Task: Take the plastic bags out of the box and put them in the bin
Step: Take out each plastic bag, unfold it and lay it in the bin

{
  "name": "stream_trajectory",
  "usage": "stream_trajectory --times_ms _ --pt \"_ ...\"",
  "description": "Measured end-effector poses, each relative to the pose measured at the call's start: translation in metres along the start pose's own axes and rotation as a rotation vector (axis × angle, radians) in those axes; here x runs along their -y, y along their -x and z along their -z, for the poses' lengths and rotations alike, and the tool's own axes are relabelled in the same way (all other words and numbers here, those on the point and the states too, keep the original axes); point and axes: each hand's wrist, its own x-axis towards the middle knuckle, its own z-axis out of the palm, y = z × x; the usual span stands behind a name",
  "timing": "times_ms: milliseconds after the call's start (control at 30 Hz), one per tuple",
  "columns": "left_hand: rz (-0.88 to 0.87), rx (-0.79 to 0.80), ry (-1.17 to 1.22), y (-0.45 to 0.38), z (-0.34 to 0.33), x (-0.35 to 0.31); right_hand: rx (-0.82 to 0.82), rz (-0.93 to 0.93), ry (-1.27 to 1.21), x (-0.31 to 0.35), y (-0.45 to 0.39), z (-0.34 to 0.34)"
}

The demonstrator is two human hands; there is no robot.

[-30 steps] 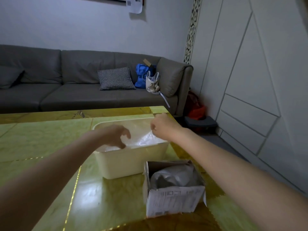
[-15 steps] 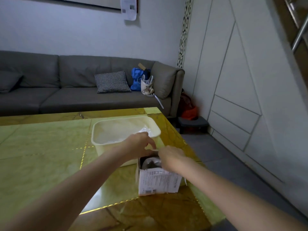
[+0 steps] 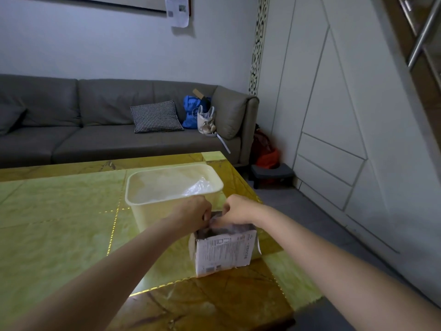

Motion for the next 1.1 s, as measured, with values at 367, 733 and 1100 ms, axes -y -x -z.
stream_trajectory --times_ms 367,733,1100 --pt "-0.049 -0.049 0.193 0.011 -0.004 0.01 -0.057 -0.023 -0.67 0.003 -0.004 0.001" --pt "0.124 0.089 0.657 0.023 -0.001 0.007 -0.099 0.083 -0.349 0.015 -0.004 0.003" --pt "0.158 0.031 0.751 0.016 0.009 0.014 -0.501 0.391 -0.61 0.049 -0.005 0.061"
